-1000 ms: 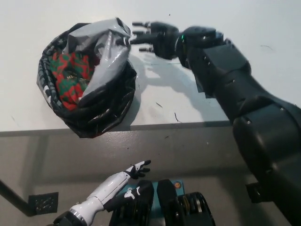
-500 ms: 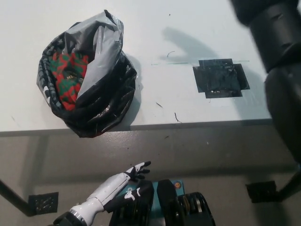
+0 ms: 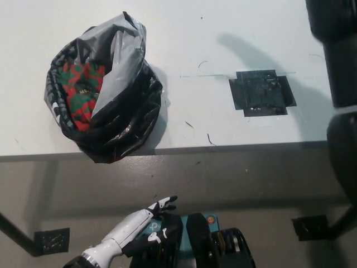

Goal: The robot uses its right hand to pick up a bag of coffee beans and puts it in the black plastic bag, then the robot grabs the top of the bag and lifts it.

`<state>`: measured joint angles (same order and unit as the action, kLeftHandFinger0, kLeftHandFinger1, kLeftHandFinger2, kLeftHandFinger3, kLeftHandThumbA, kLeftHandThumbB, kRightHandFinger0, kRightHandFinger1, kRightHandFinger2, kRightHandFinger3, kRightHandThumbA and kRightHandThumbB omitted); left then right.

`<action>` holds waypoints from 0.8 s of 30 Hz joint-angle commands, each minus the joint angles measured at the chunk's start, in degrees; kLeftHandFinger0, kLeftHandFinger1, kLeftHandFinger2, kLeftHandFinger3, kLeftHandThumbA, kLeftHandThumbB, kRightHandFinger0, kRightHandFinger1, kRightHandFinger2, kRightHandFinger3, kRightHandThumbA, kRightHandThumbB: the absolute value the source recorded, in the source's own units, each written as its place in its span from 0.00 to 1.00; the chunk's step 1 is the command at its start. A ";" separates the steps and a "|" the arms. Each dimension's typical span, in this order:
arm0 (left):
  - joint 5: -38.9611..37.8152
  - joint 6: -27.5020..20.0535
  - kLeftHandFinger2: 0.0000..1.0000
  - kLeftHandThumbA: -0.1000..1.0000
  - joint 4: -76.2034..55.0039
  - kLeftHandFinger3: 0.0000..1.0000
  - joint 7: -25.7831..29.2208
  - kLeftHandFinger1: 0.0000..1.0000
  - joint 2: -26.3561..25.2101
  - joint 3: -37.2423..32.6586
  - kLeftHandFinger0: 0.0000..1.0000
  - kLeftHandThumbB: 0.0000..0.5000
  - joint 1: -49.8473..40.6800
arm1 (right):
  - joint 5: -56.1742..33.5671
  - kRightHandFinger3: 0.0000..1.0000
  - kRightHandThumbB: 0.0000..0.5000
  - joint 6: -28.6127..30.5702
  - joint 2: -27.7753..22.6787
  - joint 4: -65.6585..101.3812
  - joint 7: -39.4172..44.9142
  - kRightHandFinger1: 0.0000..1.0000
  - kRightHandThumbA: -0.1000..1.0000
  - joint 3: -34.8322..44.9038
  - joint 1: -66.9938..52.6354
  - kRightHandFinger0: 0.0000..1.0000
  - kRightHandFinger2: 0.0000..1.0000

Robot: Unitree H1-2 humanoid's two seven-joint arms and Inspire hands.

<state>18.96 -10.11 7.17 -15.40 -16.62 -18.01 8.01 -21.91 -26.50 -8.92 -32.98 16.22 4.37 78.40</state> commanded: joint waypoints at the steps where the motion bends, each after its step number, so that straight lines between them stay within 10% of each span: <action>1: -6.35 -2.21 1.00 1.00 -1.32 1.00 2.53 1.00 -0.44 6.00 1.00 0.65 0.58 | 13.68 1.00 0.86 -0.43 -12.83 60.08 -4.68 1.00 1.00 0.65 -16.40 1.00 1.00; 10: -10.67 -6.41 1.00 1.00 2.31 1.00 7.05 1.00 1.54 11.13 1.00 0.65 3.10 | 10.80 1.00 0.77 1.96 -20.28 87.25 -0.51 1.00 1.00 15.16 -41.00 1.00 1.00; 24: -8.18 -7.47 1.00 1.00 5.75 1.00 6.42 1.00 1.42 10.28 1.00 0.66 6.91 | 8.62 1.00 0.59 21.78 -12.24 87.41 -3.20 1.00 1.00 13.20 -62.76 1.00 1.00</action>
<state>18.58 -10.18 10.96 -15.33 -16.52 -15.58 8.52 -17.92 -26.82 -15.32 3.96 15.33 9.25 25.67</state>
